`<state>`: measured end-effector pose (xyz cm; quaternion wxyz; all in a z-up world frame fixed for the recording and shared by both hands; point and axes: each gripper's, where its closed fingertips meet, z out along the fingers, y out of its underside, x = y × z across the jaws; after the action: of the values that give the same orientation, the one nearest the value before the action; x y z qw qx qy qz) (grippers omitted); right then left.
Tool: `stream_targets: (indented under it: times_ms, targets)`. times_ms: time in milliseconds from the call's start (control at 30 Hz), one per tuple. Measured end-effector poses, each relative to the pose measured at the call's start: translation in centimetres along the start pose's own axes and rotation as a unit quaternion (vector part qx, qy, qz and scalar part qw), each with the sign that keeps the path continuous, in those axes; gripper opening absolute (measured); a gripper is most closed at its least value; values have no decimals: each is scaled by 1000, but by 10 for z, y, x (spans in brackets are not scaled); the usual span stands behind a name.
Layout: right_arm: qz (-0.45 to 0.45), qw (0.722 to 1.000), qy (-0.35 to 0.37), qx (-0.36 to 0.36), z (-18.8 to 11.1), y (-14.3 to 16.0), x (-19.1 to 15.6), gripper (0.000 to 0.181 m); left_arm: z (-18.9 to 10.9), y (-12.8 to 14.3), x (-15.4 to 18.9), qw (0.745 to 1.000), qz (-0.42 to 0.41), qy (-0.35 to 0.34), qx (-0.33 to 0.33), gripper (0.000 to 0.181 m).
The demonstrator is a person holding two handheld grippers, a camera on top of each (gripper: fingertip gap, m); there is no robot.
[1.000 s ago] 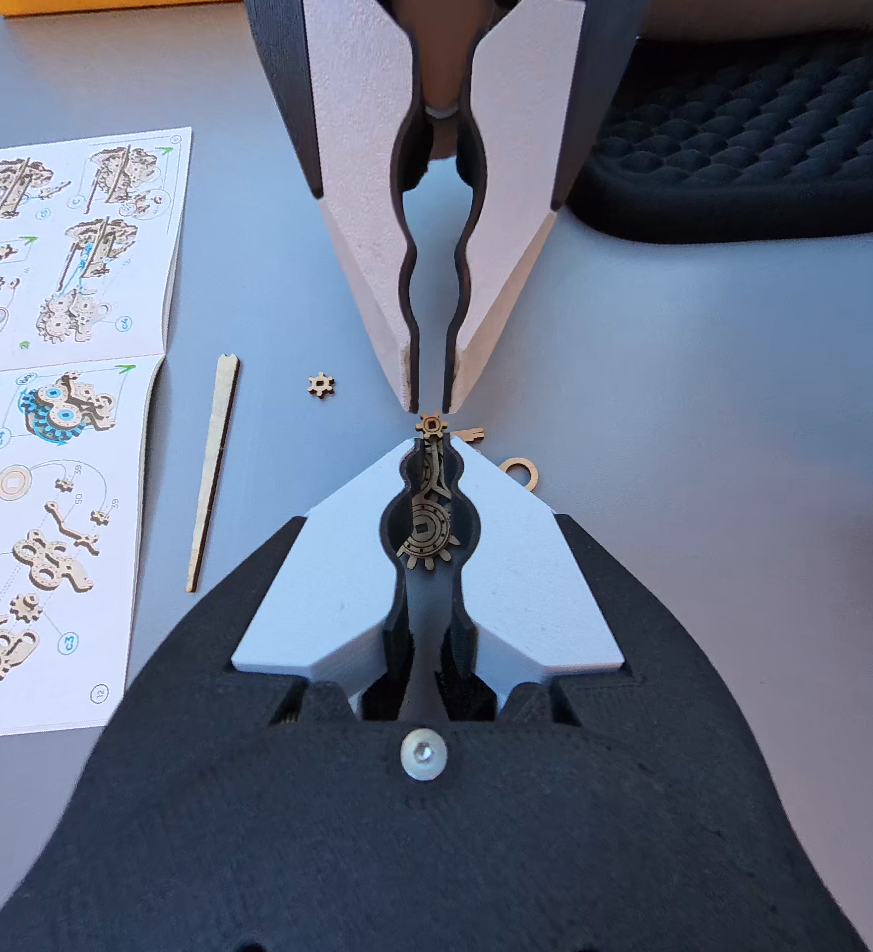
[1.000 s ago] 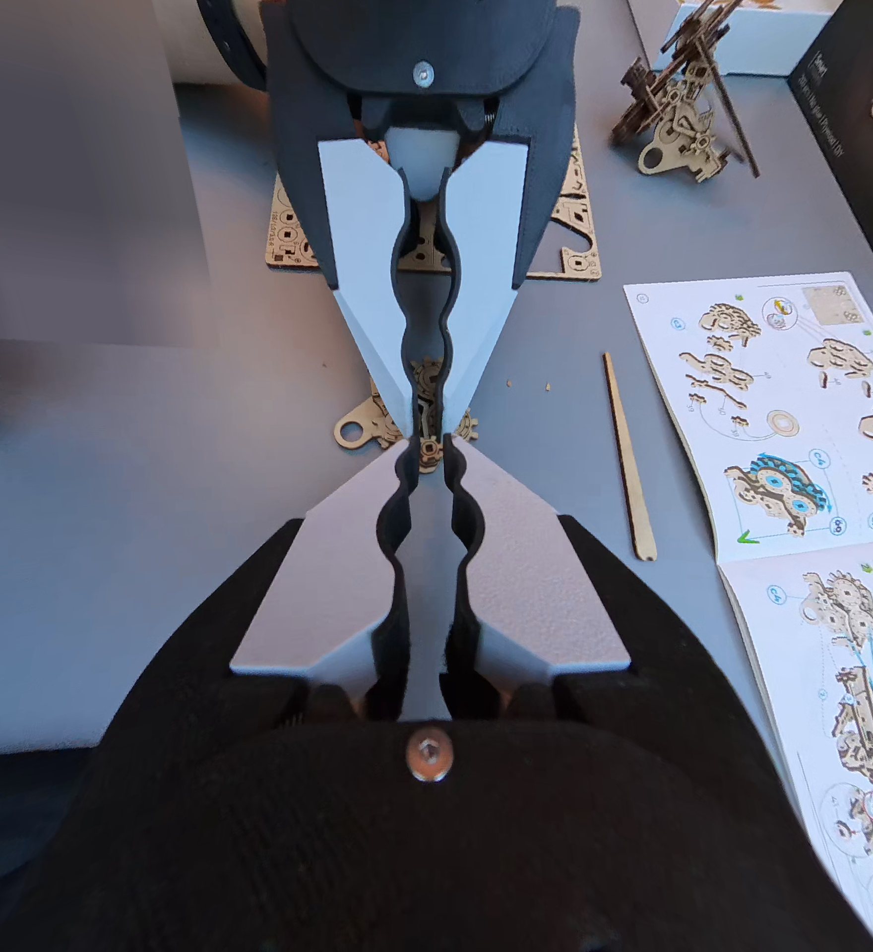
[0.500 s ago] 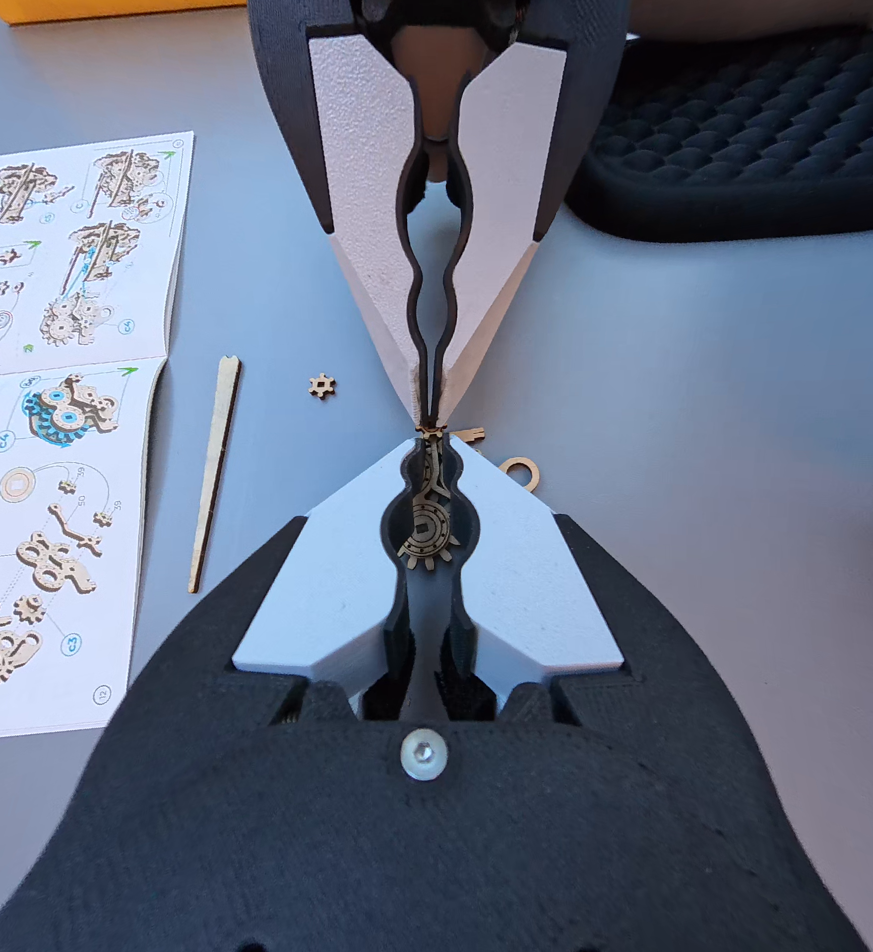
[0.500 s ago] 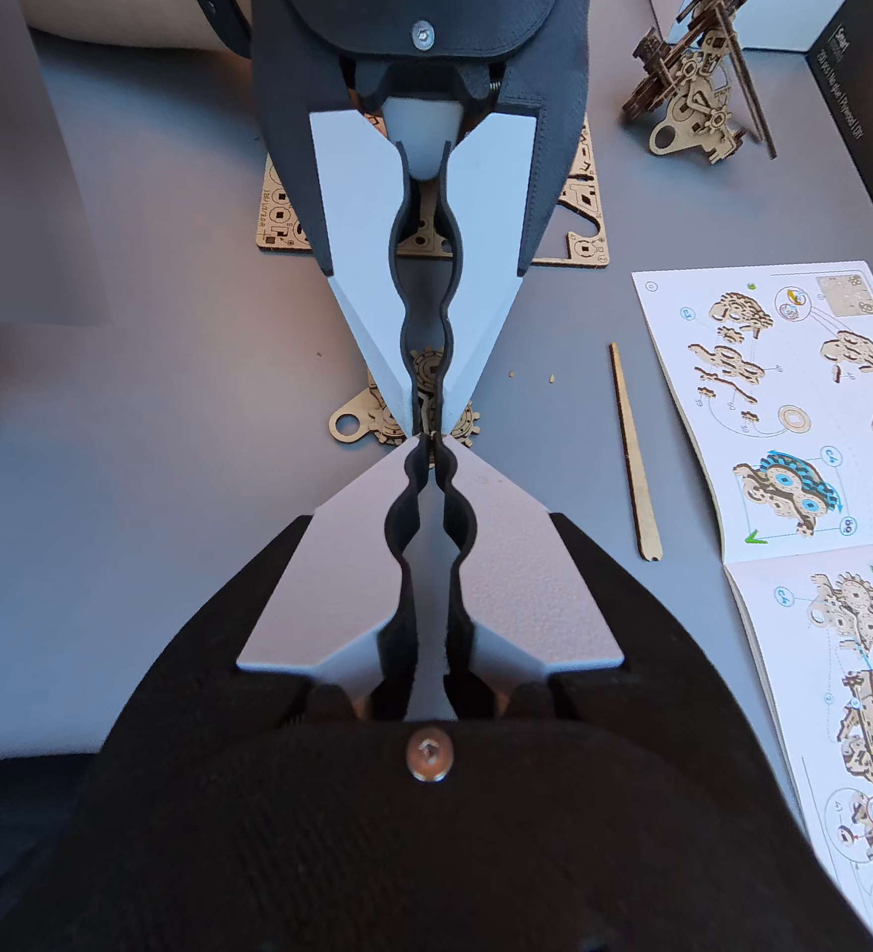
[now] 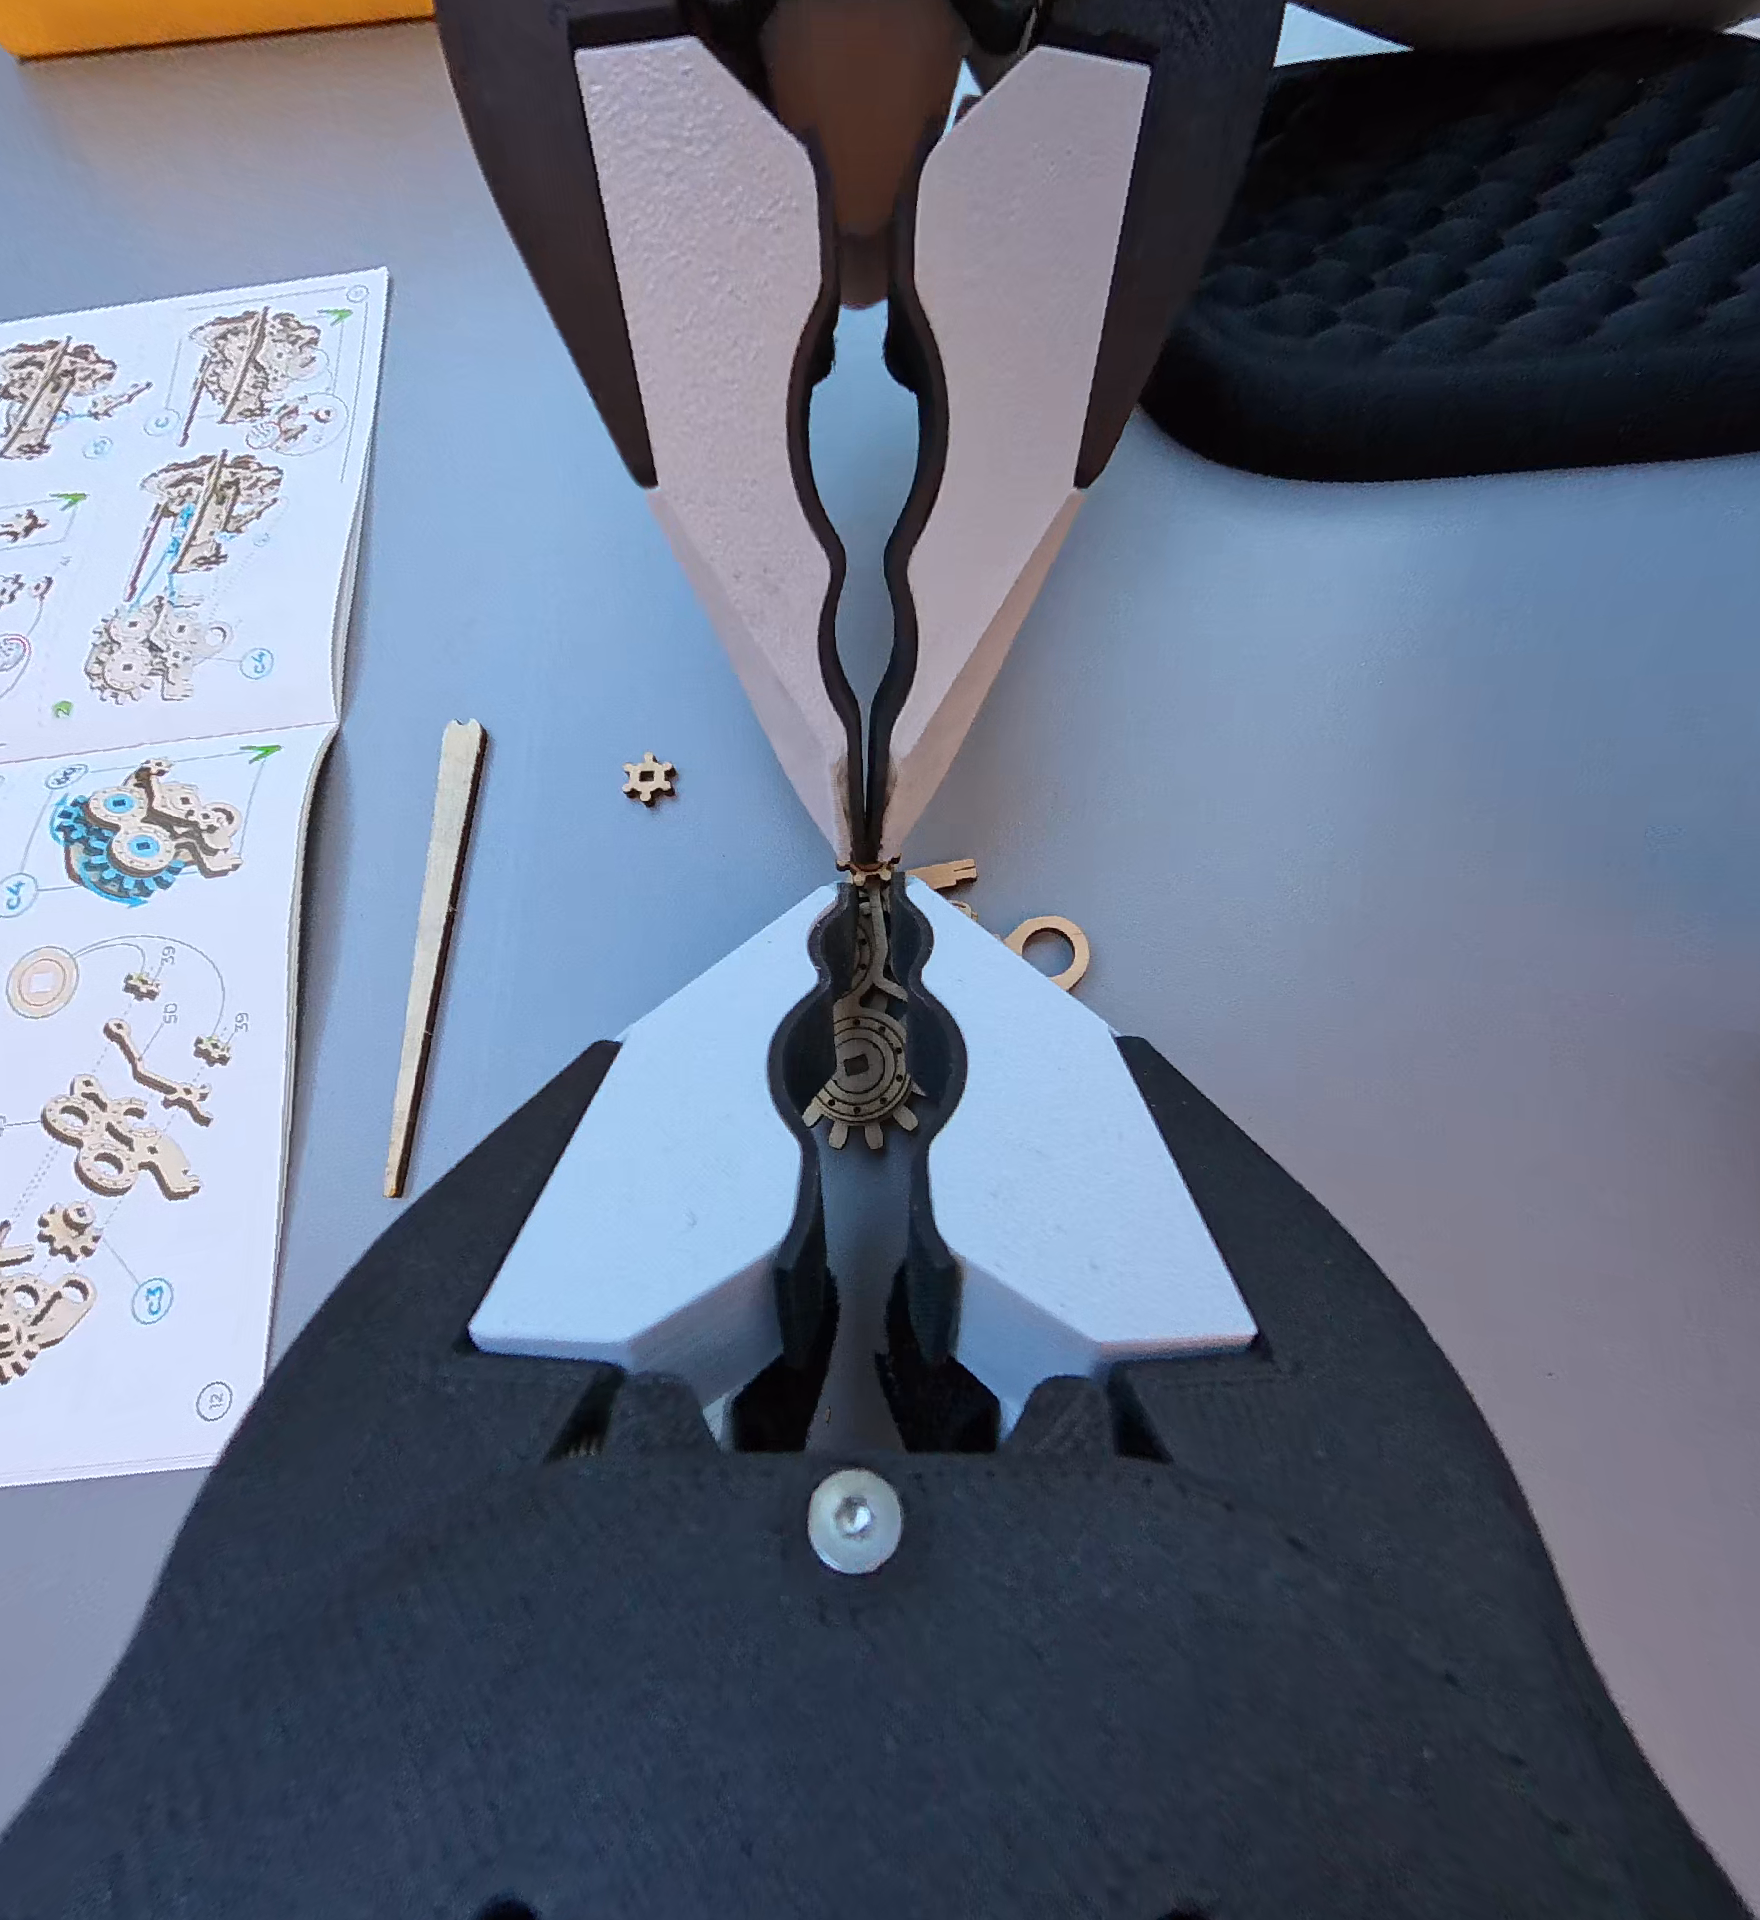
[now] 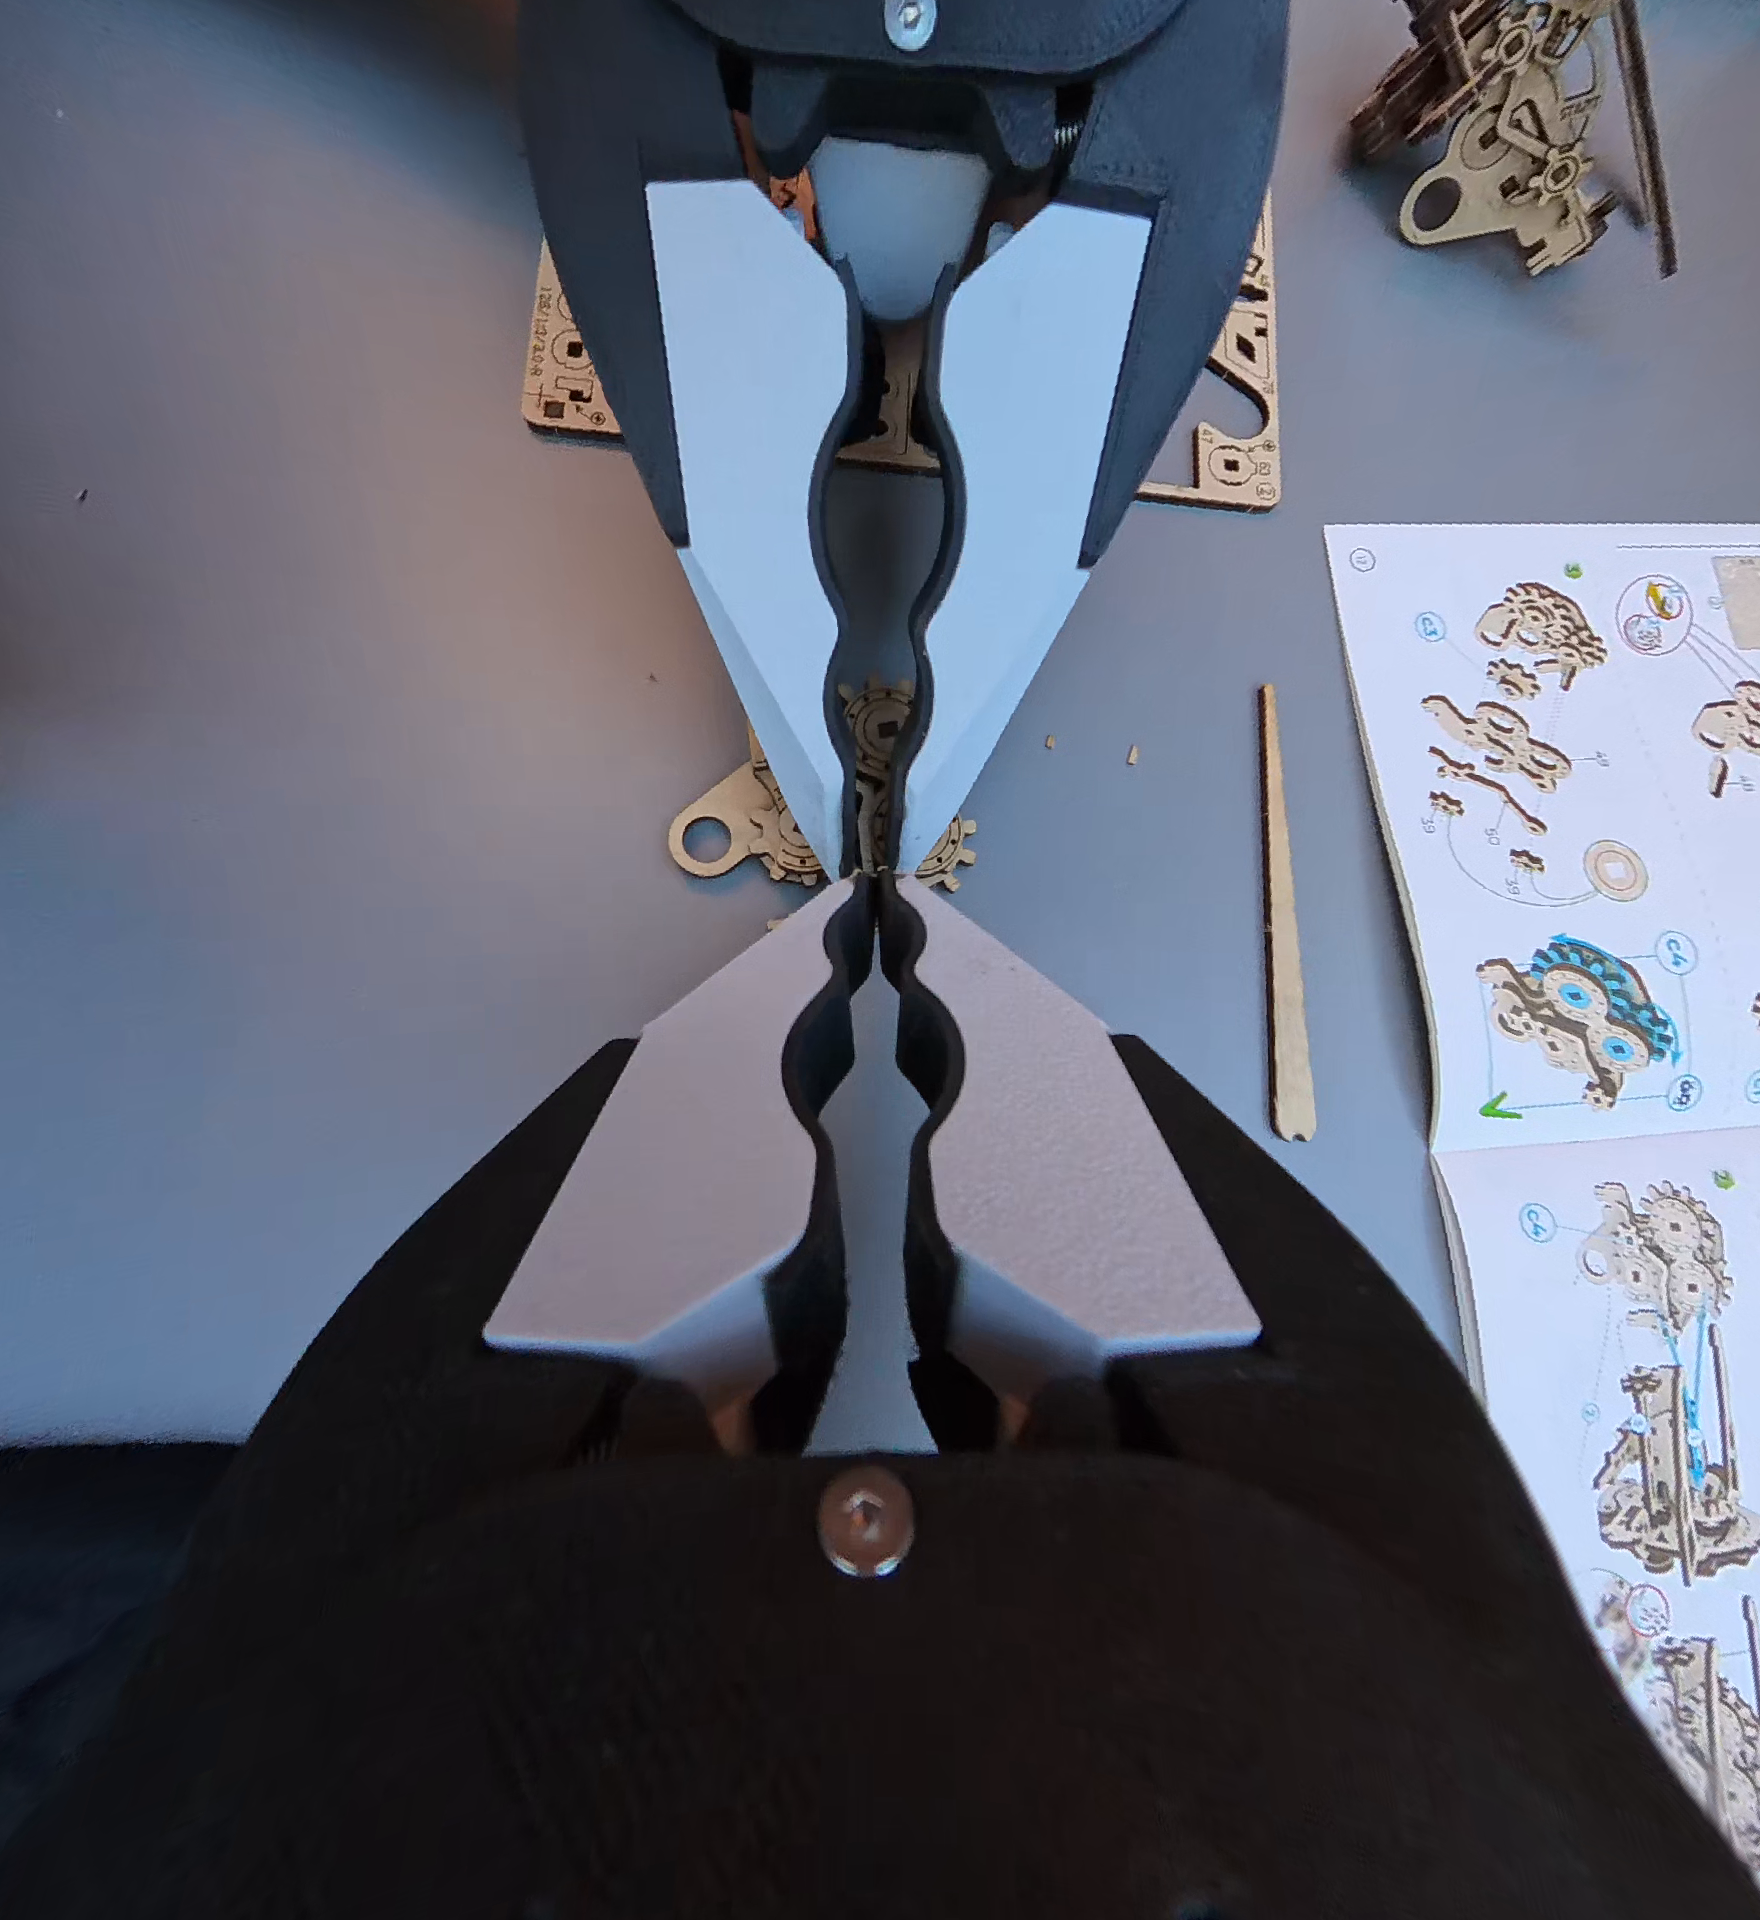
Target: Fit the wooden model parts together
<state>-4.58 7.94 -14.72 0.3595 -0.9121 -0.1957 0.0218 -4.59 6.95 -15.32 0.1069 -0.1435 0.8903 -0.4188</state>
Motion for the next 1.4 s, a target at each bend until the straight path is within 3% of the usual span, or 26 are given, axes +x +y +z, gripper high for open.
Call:
stream_targets:
  times_ms: [833,1400]
  targets:
    - [46,996,-53,-62,1,3,-1,2,0,0,1,1000,0,4,-3,3]
    - [26,992,-49,-116,2,4,-1,1,0,0,1,1000,5,-2,-7,3]
